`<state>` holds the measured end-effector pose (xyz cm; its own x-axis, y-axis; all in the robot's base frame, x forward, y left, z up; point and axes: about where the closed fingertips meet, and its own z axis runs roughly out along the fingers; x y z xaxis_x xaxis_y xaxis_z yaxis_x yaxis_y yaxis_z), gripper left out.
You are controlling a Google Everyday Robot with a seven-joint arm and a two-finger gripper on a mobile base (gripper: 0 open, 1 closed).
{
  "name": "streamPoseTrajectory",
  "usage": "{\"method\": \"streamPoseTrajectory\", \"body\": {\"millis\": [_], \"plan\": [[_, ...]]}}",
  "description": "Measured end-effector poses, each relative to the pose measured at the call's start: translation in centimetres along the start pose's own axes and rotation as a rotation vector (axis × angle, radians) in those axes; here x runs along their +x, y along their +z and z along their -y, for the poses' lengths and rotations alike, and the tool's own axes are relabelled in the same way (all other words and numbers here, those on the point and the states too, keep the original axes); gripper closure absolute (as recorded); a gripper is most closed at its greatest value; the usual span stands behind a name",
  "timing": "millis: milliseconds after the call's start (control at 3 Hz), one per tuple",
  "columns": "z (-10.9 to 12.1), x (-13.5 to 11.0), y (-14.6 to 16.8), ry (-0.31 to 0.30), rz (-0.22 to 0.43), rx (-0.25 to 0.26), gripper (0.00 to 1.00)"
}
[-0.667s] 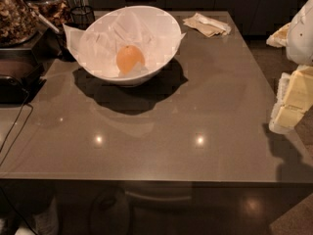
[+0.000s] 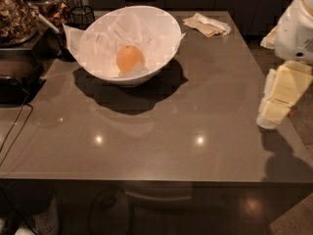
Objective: Pick orange from white bowl
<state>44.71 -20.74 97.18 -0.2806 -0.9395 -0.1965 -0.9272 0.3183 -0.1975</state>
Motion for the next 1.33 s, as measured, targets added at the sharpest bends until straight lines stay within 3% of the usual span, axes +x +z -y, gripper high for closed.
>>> {"method": "streamPoseTrajectory", "body": {"millis": [333, 667, 1333], "plan": [[1.9, -2.7, 1.7, 0.097, -0.040, -0.074, 0.00], [3.6, -5.6, 2.5, 0.135, -0.057, -0.078, 0.00], [4.2, -6.3, 2.5, 0.133, -0.030, -0.052, 0.00]]}}
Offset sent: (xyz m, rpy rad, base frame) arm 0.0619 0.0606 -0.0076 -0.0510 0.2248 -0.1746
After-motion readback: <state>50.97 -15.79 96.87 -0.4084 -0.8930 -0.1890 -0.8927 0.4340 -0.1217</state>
